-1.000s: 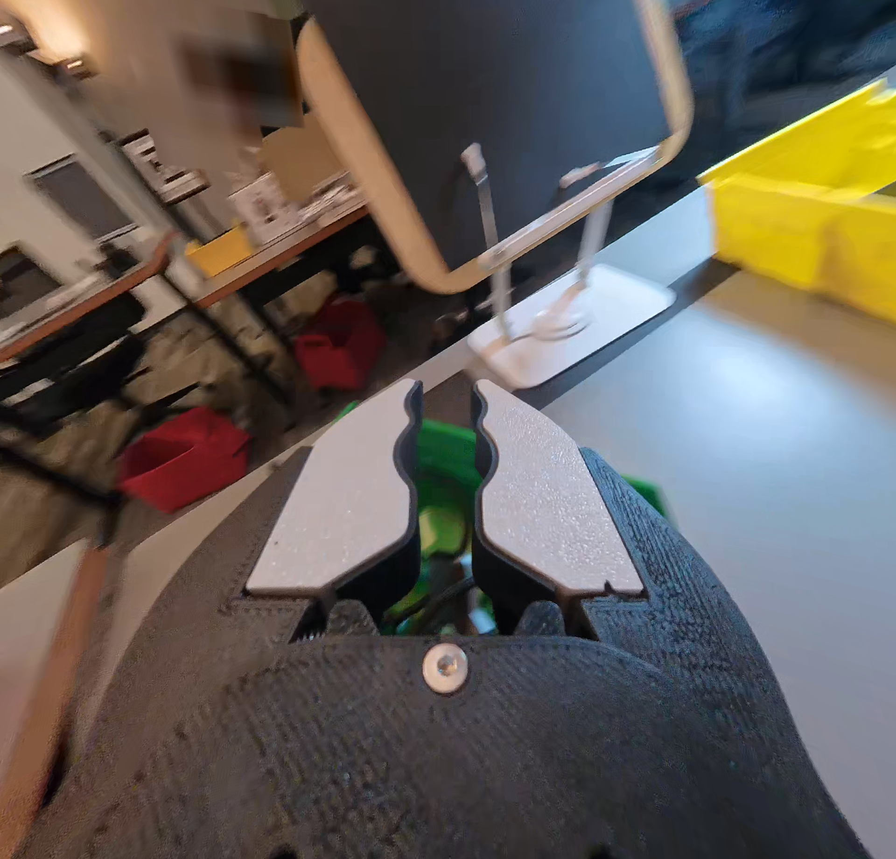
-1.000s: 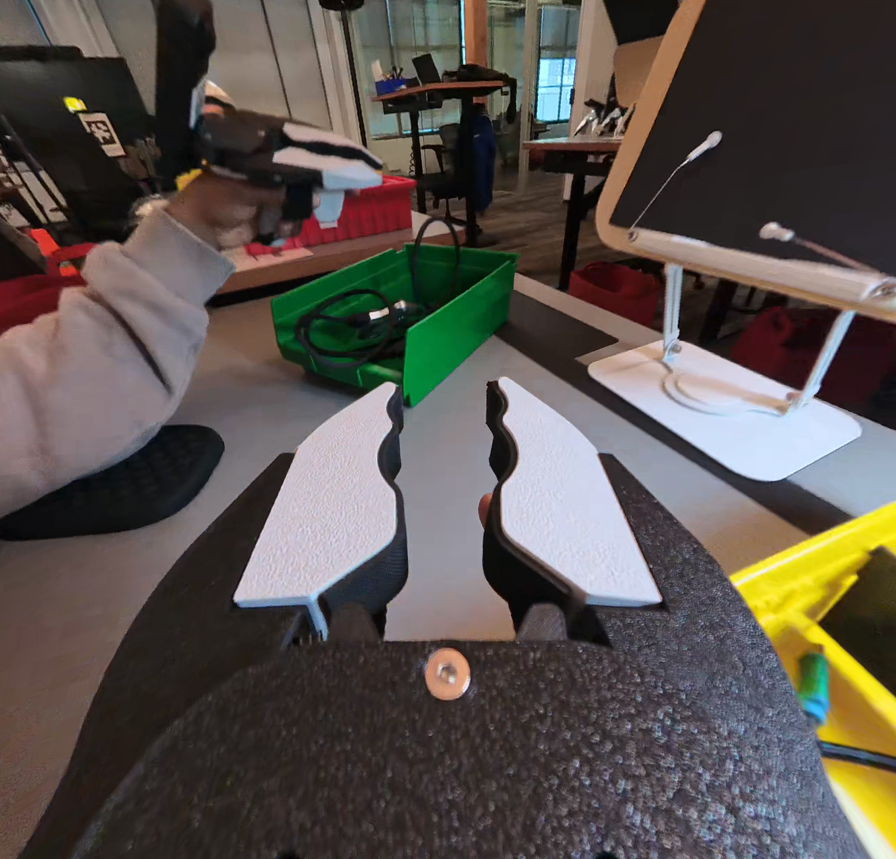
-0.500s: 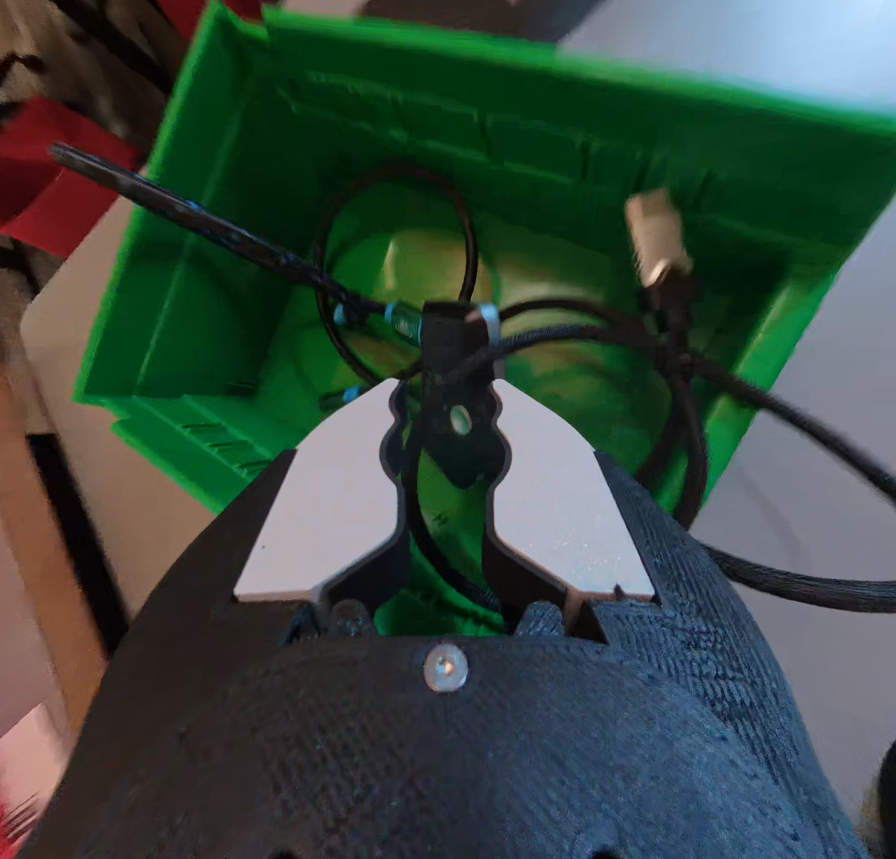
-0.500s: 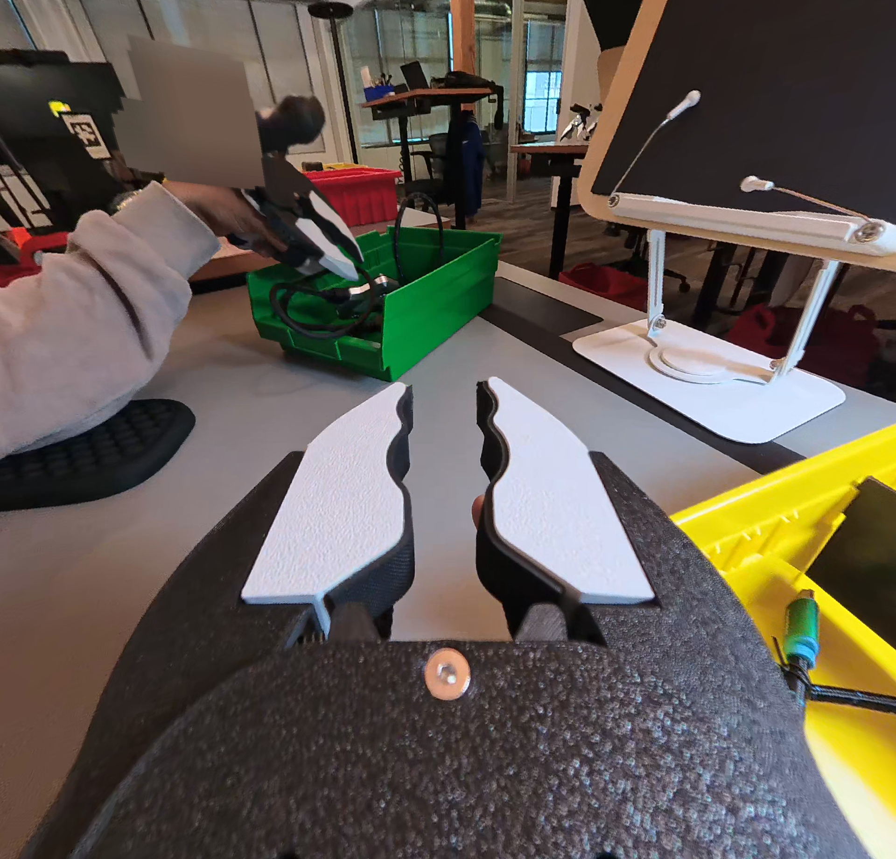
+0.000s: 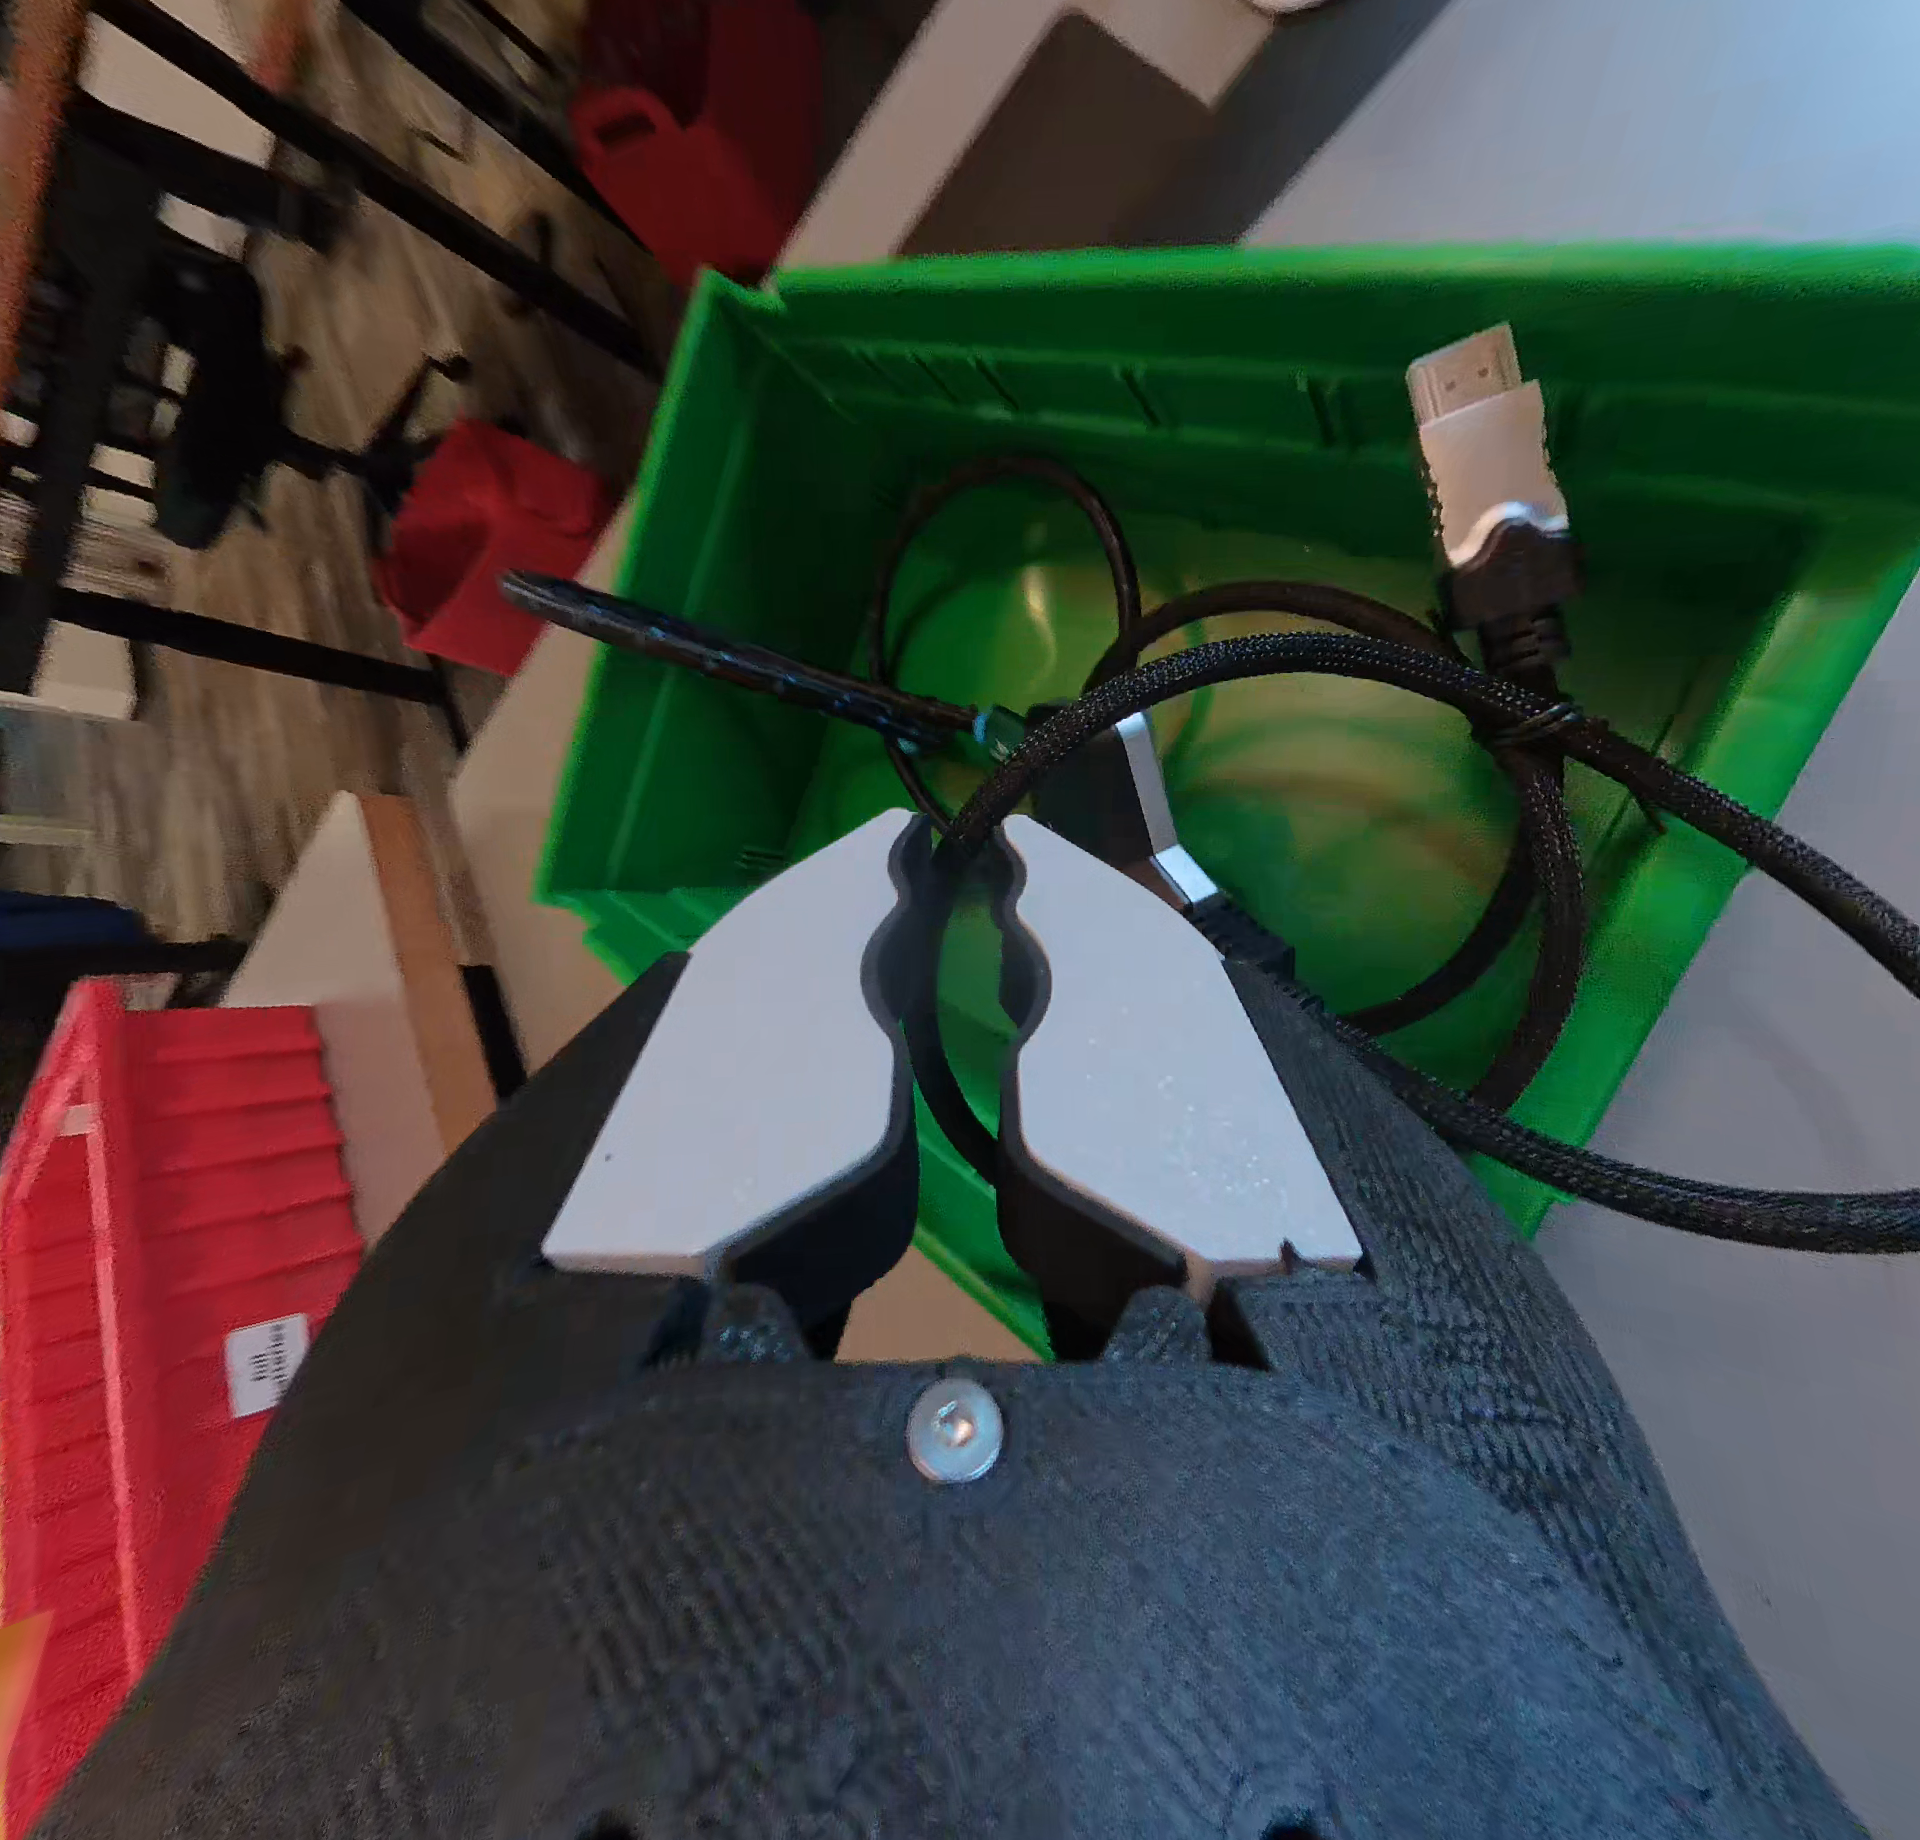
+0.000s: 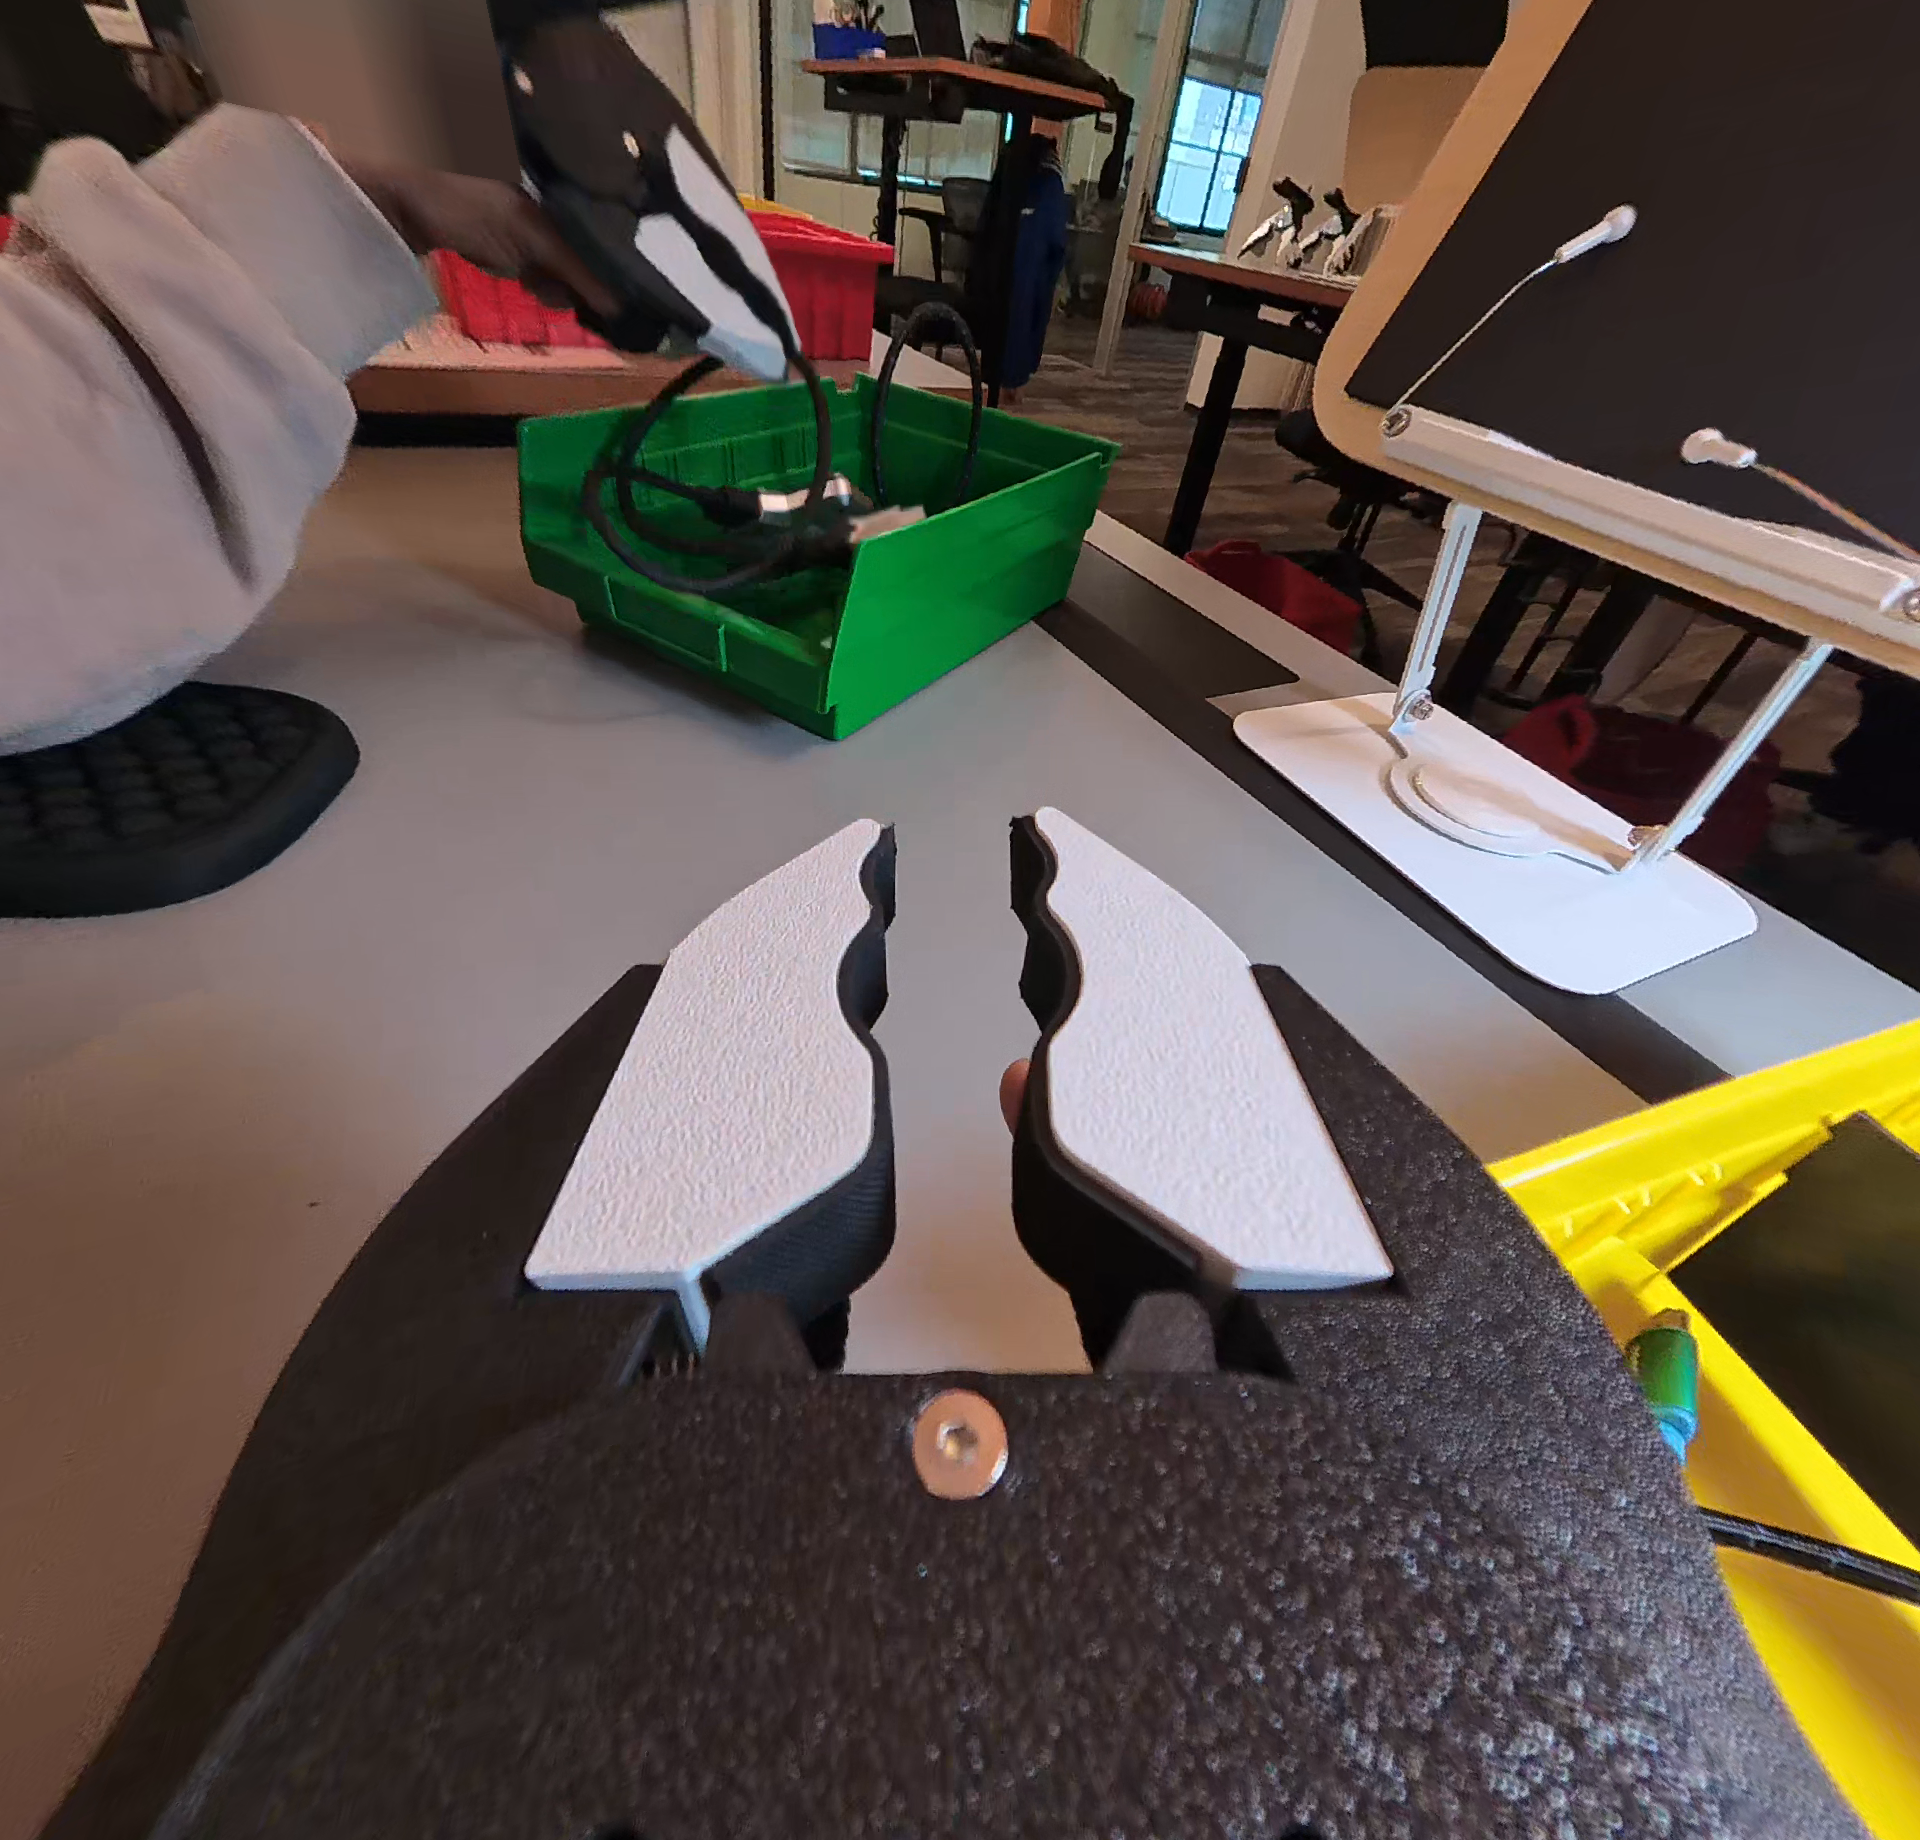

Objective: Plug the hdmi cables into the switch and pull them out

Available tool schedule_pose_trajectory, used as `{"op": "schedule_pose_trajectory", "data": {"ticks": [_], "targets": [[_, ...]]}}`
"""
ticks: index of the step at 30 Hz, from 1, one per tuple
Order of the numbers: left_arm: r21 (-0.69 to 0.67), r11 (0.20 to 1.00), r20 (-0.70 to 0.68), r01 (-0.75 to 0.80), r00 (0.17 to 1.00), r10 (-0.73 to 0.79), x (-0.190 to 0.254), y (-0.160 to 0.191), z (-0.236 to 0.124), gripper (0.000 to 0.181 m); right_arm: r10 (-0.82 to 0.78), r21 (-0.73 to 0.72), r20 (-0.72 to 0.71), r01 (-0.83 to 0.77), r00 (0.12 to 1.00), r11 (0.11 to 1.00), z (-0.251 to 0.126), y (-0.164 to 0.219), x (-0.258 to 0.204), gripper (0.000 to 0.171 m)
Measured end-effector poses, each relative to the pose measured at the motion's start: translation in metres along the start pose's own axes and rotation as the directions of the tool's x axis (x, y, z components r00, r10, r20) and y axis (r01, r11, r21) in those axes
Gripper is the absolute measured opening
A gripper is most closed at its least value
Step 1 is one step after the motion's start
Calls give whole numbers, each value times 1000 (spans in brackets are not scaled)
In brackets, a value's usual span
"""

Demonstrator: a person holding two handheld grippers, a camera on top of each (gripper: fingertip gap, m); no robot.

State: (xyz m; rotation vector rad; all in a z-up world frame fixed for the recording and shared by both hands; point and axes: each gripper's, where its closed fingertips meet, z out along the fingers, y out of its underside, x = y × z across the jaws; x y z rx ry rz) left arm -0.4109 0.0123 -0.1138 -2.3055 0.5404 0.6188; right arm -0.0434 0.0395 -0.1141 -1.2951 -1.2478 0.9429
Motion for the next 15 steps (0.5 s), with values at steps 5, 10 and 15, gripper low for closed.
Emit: {"op": "schedule_pose_trajectory", "data": {"ticks": [5, 10, 15], "targets": [[103, 995, 80, -12, 997, 4, -11, -23, -25, 12, -13, -29, 9, 13, 1000, 1000, 4, 8, -4, 20], [193, 981, 188, 9, 981, -46, -31, -36, -43, 13, -57, -40, -1, 56, 998, 998, 4, 7, -6, 20], [171, 985, 146, 15, 988, -40, -25, -30, -43, 20, -56, -63, 4, 56, 998, 996, 6, 14, -6, 19]]}}
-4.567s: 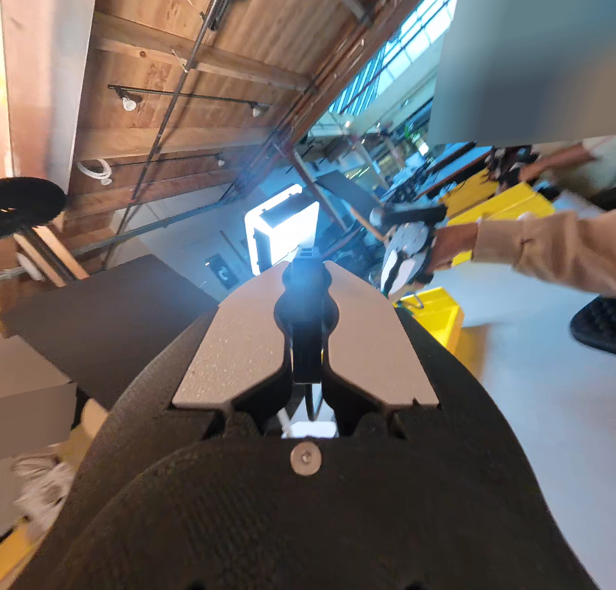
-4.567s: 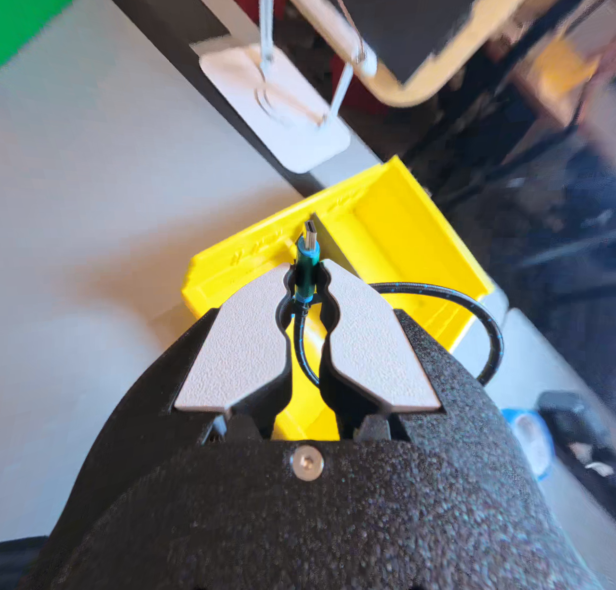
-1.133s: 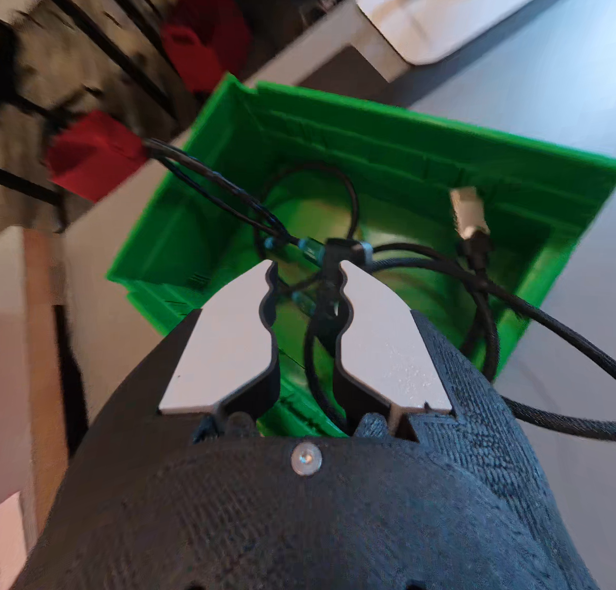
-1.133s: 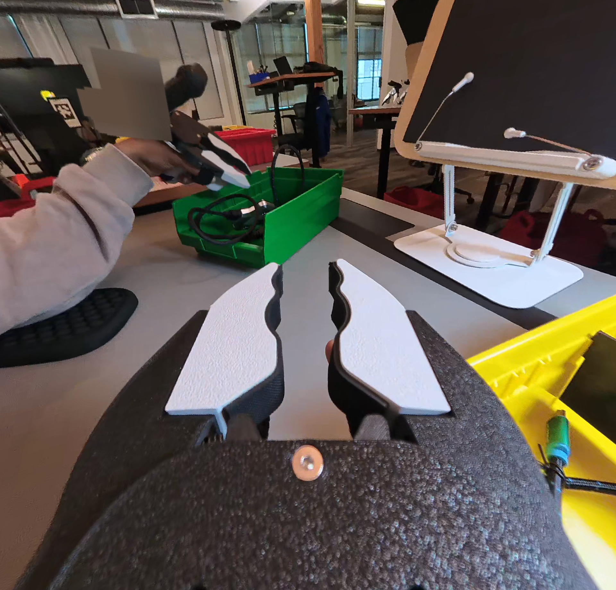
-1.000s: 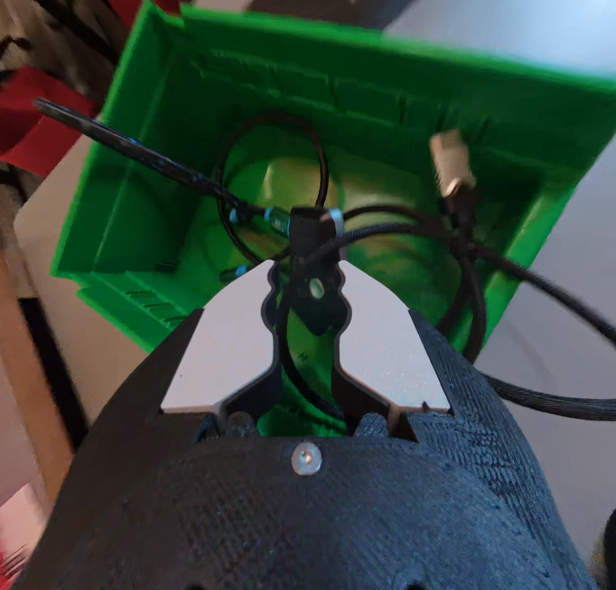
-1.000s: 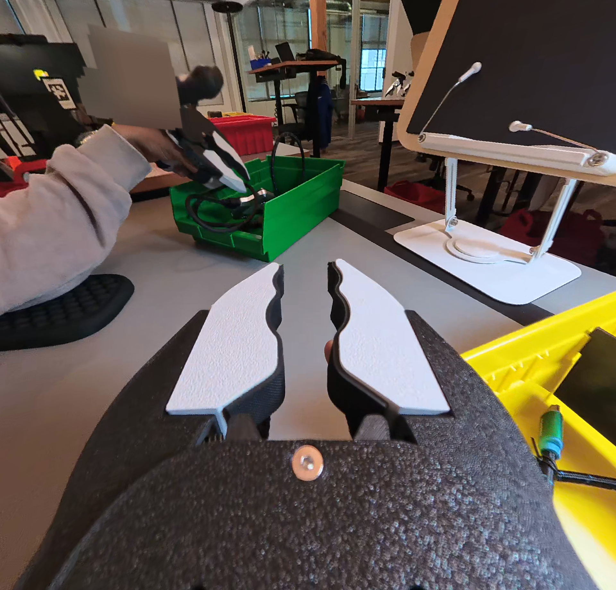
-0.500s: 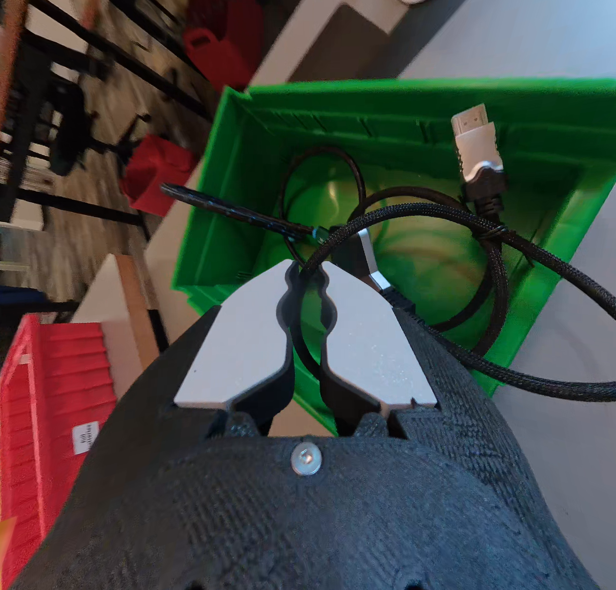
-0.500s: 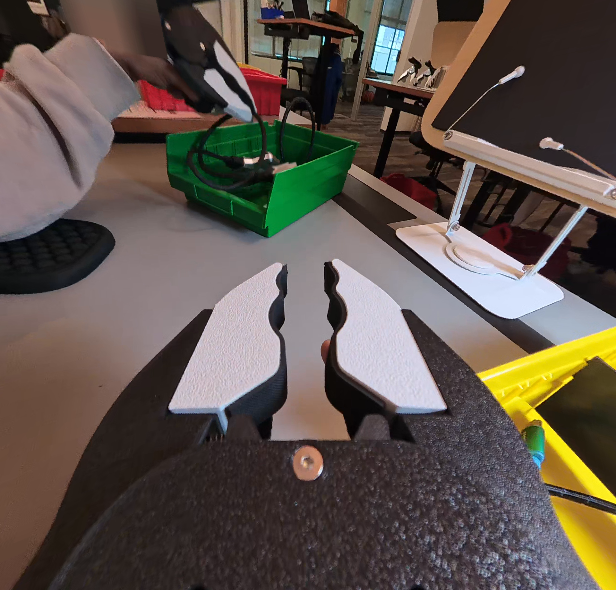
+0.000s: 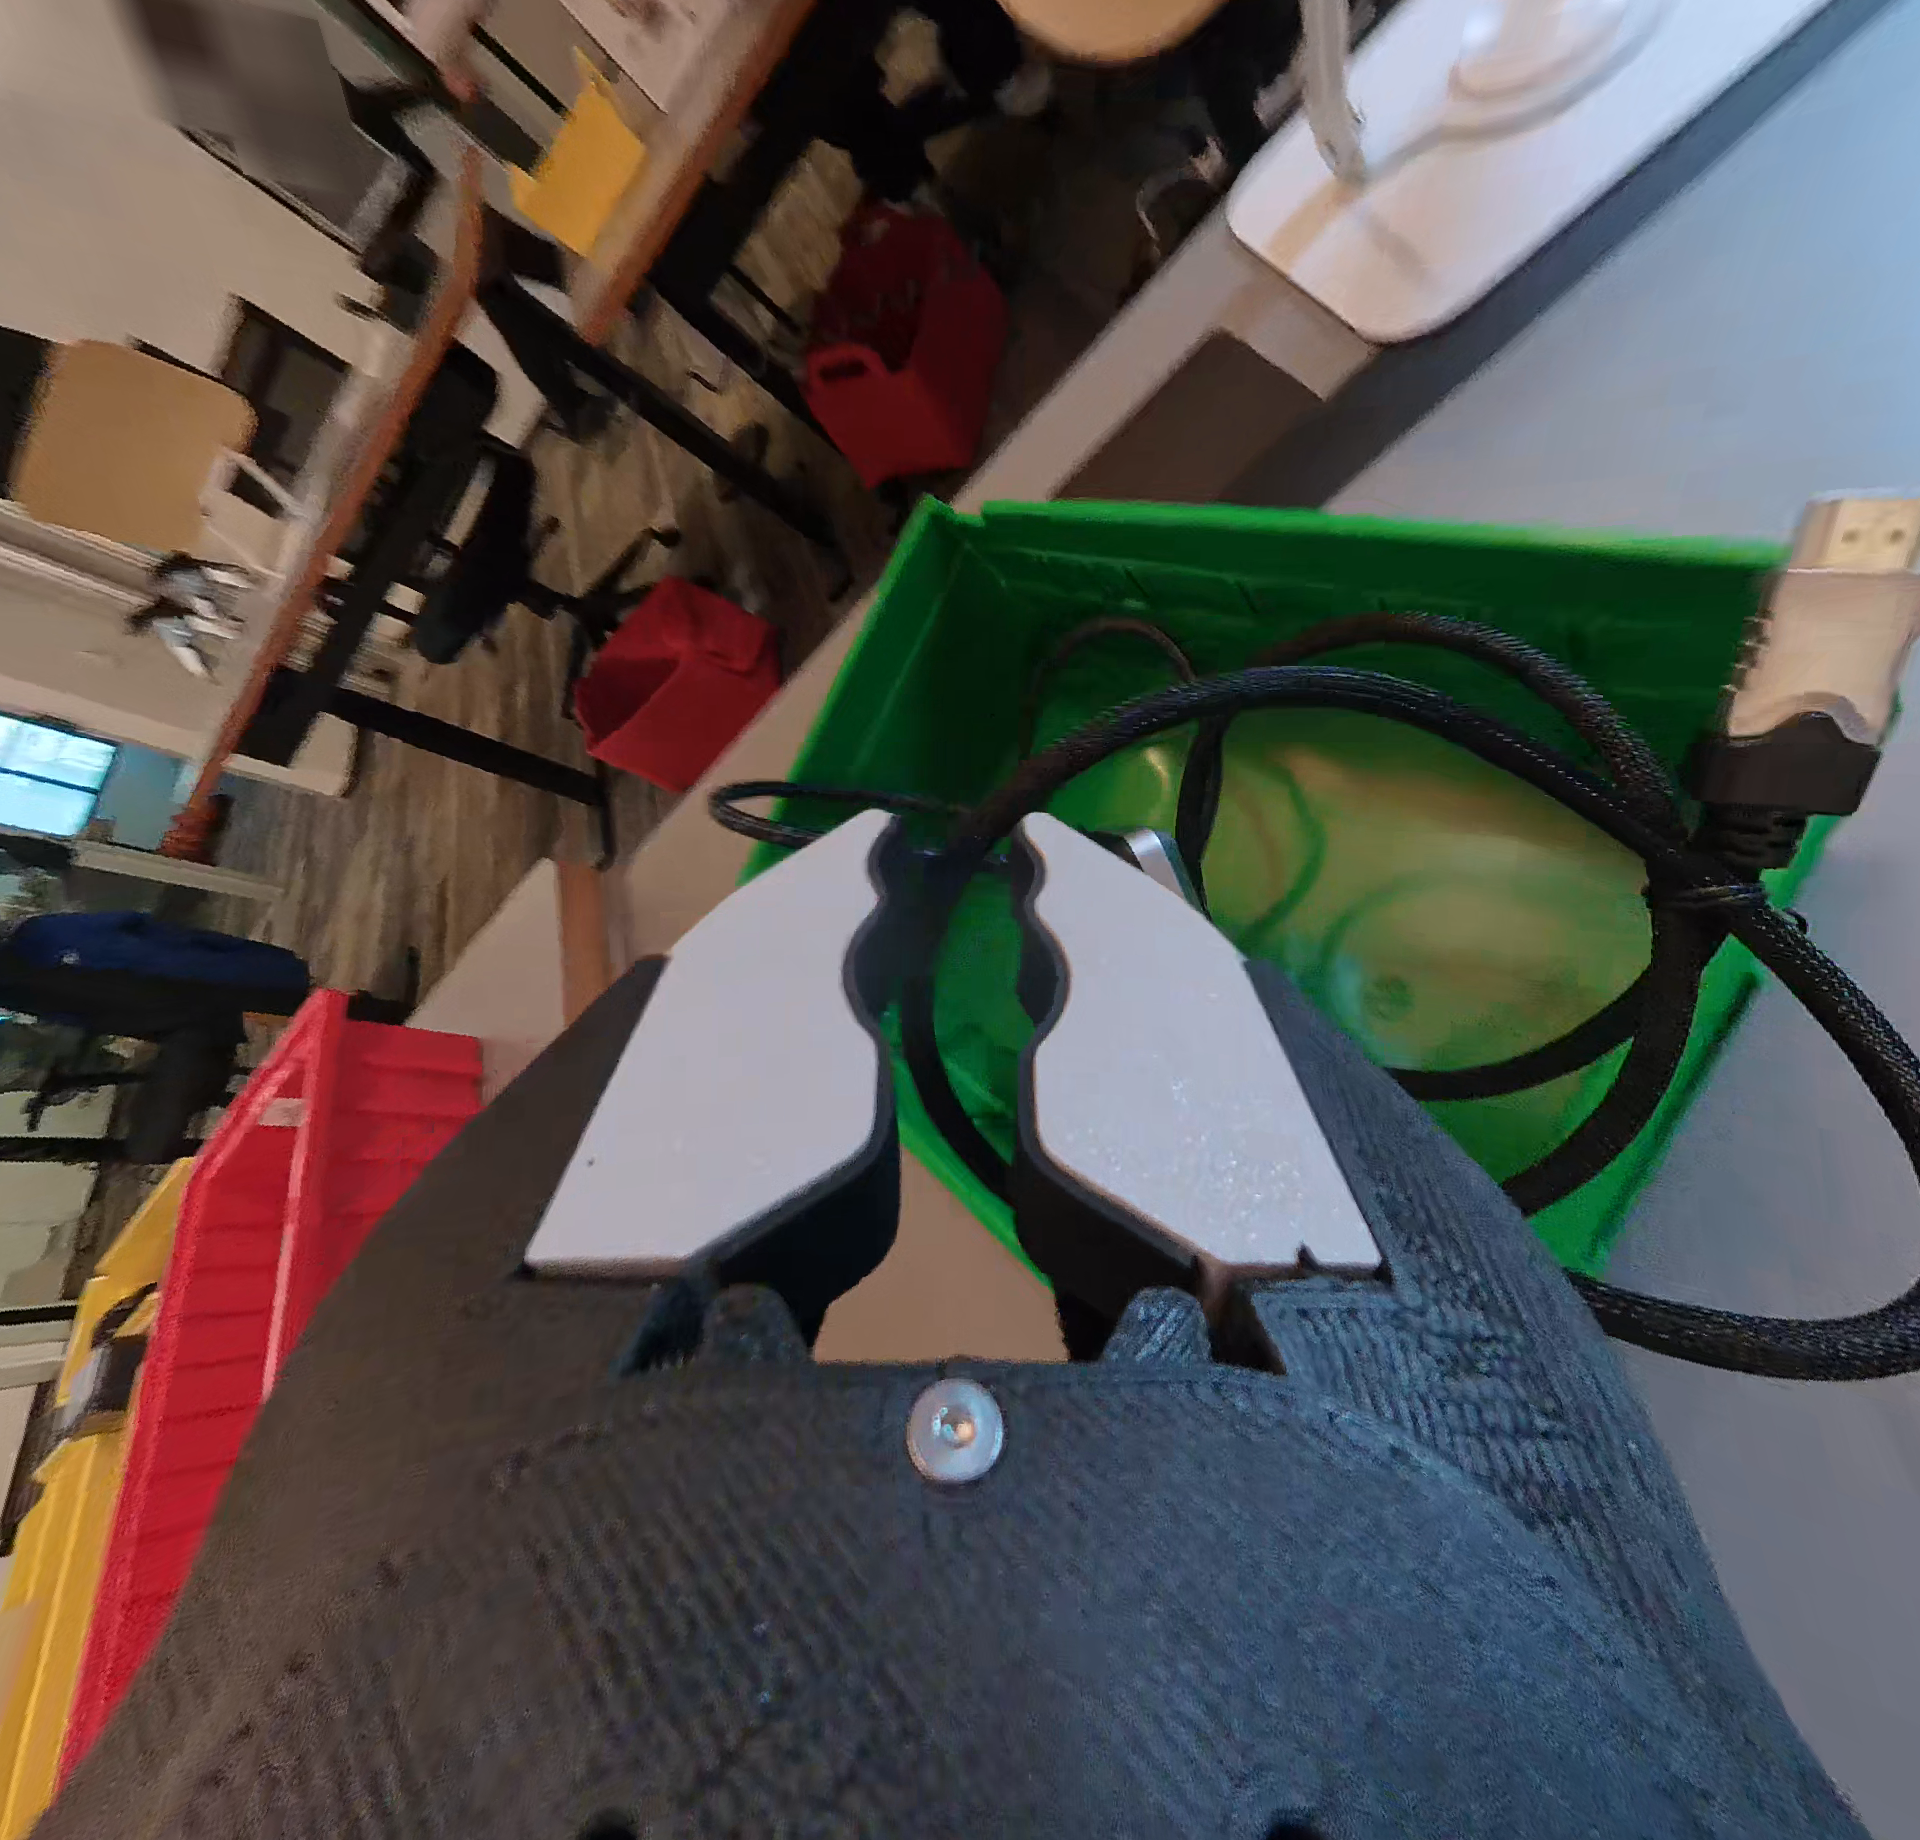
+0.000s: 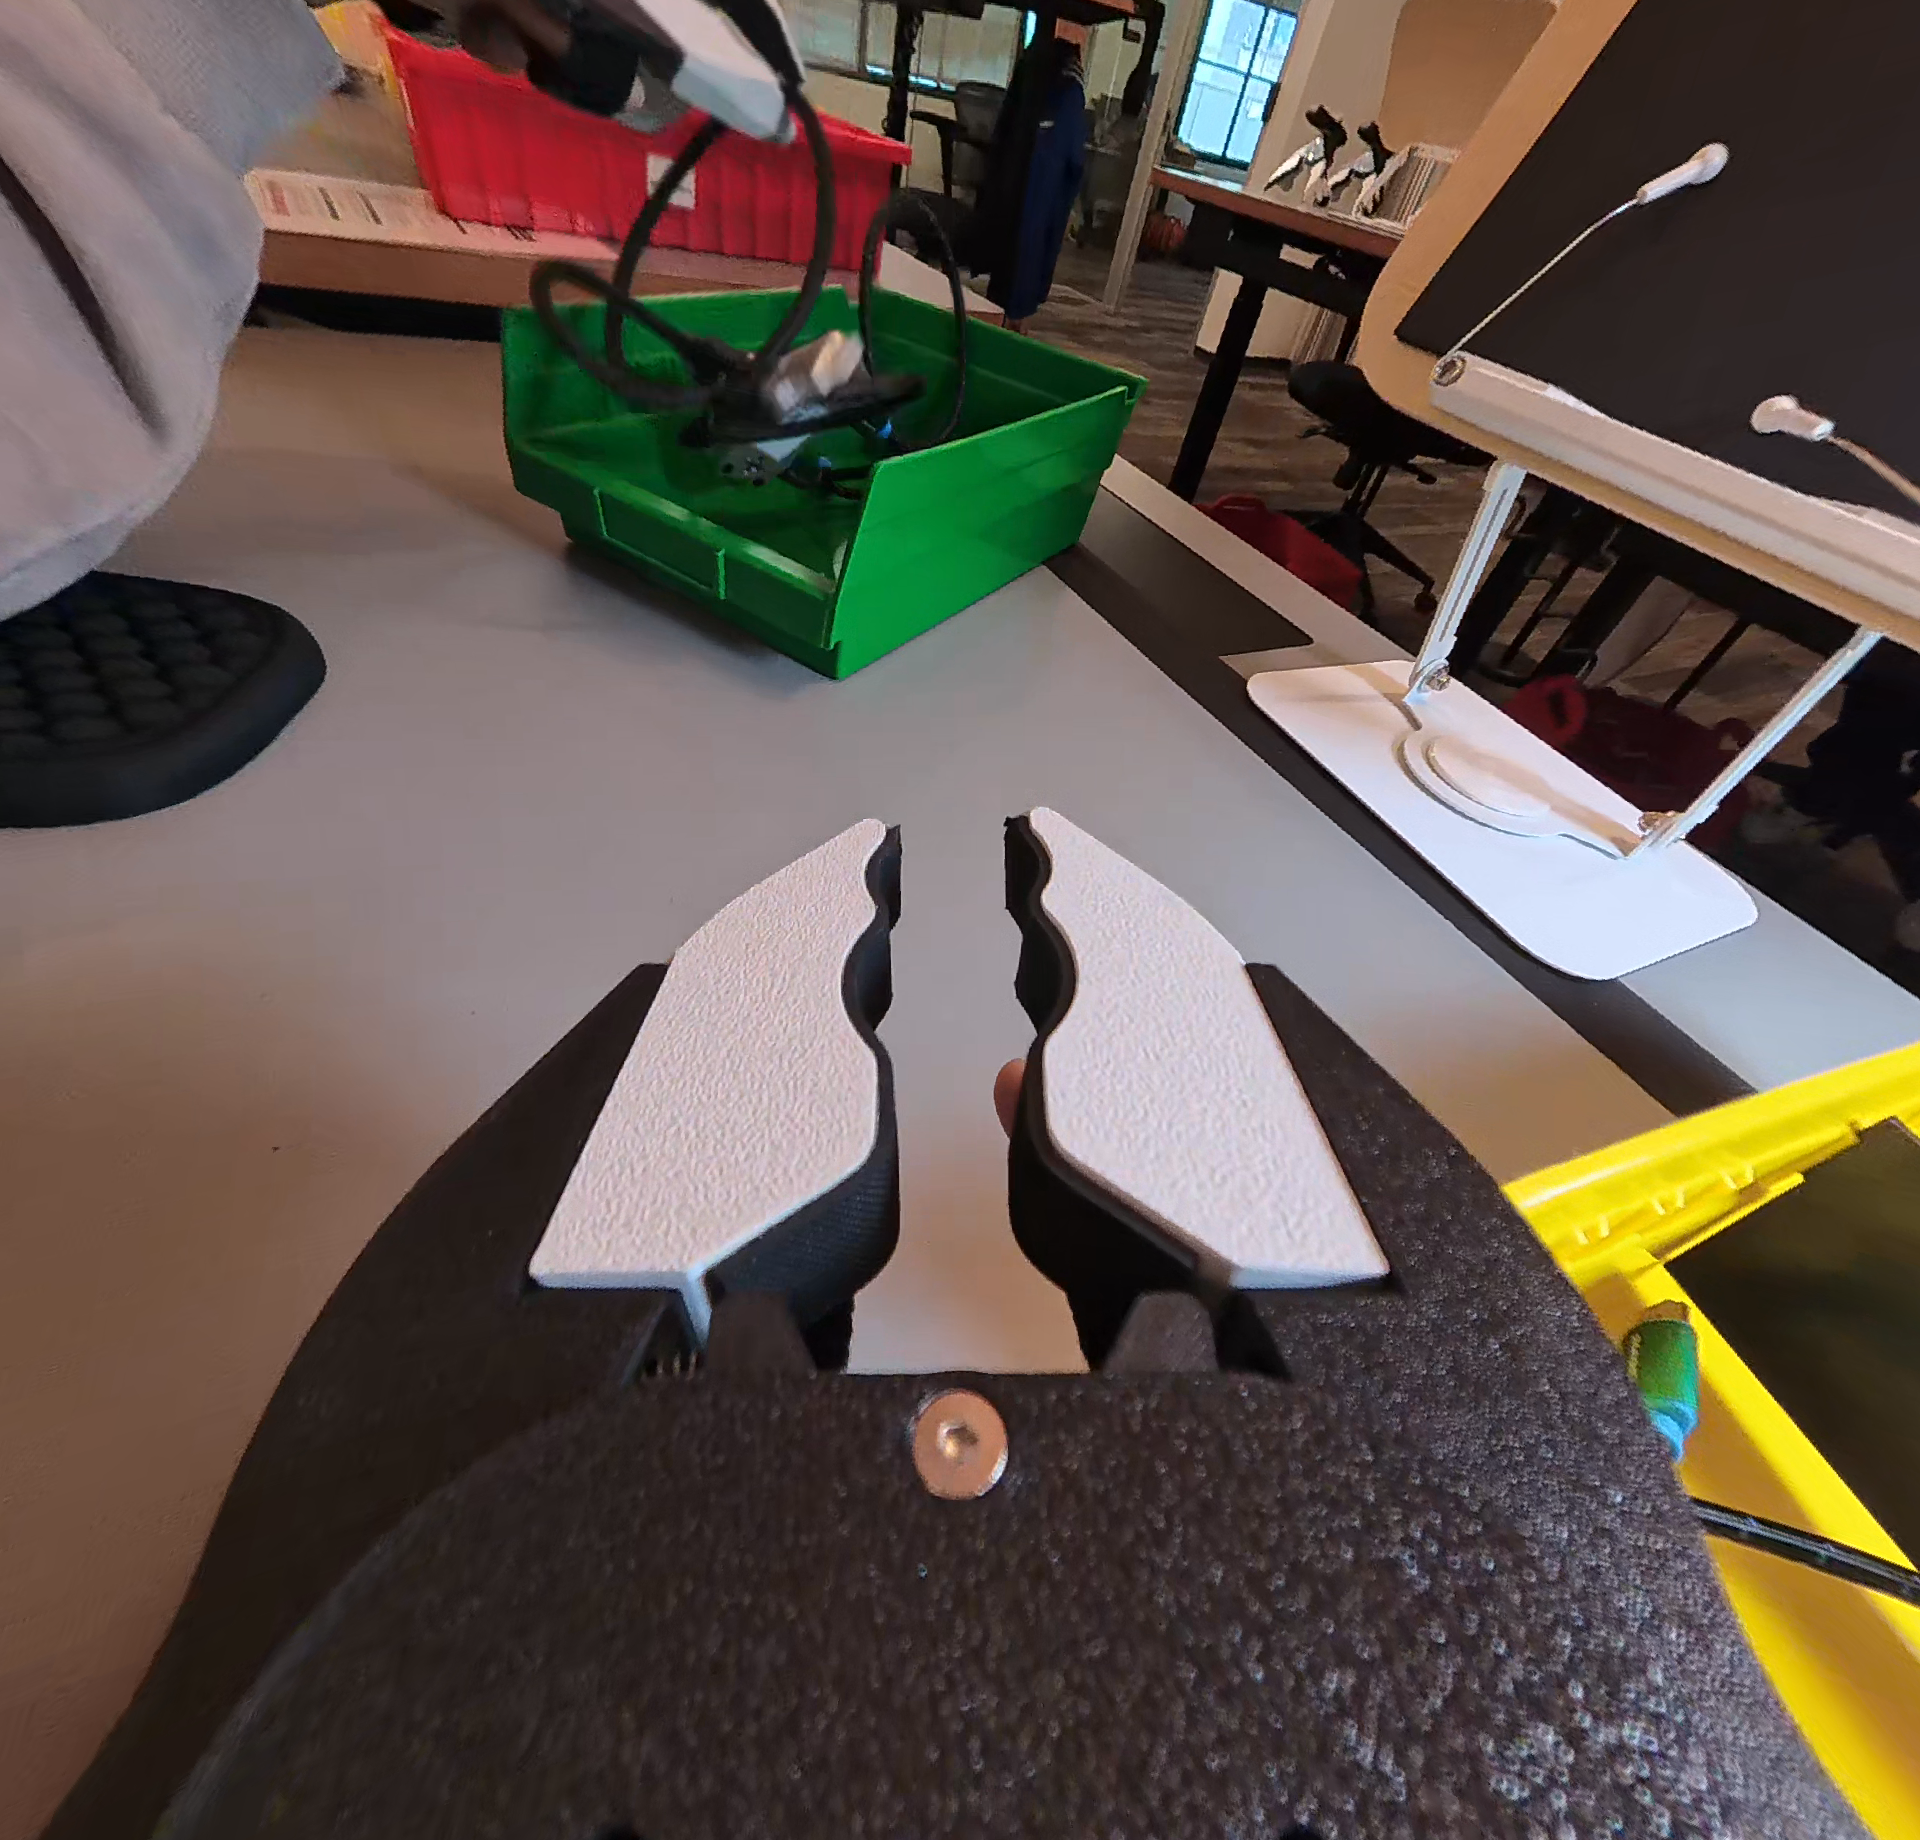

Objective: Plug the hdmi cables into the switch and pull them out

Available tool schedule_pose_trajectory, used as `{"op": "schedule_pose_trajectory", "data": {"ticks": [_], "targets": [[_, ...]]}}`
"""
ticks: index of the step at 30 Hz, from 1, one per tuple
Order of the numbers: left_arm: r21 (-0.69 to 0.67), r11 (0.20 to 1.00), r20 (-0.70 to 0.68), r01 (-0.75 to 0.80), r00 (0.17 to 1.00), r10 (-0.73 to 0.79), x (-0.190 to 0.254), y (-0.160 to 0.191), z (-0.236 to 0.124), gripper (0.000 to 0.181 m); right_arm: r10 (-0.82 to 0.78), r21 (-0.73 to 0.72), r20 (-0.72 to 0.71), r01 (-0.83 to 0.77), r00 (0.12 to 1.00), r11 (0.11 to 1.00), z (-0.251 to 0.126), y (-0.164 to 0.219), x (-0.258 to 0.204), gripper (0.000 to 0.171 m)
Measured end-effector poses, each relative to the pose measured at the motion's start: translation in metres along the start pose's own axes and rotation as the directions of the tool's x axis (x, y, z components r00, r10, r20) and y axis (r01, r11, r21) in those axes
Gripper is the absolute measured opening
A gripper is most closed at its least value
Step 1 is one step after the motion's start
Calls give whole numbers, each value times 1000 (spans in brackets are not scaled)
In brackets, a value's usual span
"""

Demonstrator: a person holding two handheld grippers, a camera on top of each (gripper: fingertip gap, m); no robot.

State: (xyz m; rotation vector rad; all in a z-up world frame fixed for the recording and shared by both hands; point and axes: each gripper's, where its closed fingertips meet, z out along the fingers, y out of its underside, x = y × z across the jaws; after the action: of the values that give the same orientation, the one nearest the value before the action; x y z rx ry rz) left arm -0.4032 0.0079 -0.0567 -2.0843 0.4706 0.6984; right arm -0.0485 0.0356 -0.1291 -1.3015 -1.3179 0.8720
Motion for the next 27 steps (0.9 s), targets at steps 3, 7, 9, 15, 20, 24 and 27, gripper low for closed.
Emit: {"op": "schedule_pose_trajectory", "data": {"ticks": [3, 7, 9, 15, 20, 24, 27], "targets": [[-107, 994, -81, -22, 997, 13, 17, 20, 16, 33, -12, -12, 4, 12, 1000, 1000, 1, 2, -2, 19], [-113, 994, -192, -7, 981, -15, 40, 19, 21, 39, -47, -26, 7, 47, 999, 999, 2, 3, -5, 19], [-125, 992, -188, -32, 982, 8, 41, 20, 21, 40, -47, -36, 14, 47, 999, 998, 3, 6, -6, 19], [-389, 917, -286, -90, 958, -27, 74, 65, 38, 50, -66, -63, 29, 68, 997, 996, 7, 11, -11, 19], [-506, 854, -167, -122, 985, 42, 72, 93, 79, 31, -116, -91, 22, 118, 993, 989, 8, 14, -13, 19], [-462, 878, -127, -129, 989, 78, 63, 89, 86, 22, -133, -104, 22, 134, 991, 986, 8, 17, -13, 19], [-417, 903, -117, -104, 991, 60, 51, 79, 73, 21, -149, -112, 21, 150, 989, 982, 8, 18, -13, 19]]}}
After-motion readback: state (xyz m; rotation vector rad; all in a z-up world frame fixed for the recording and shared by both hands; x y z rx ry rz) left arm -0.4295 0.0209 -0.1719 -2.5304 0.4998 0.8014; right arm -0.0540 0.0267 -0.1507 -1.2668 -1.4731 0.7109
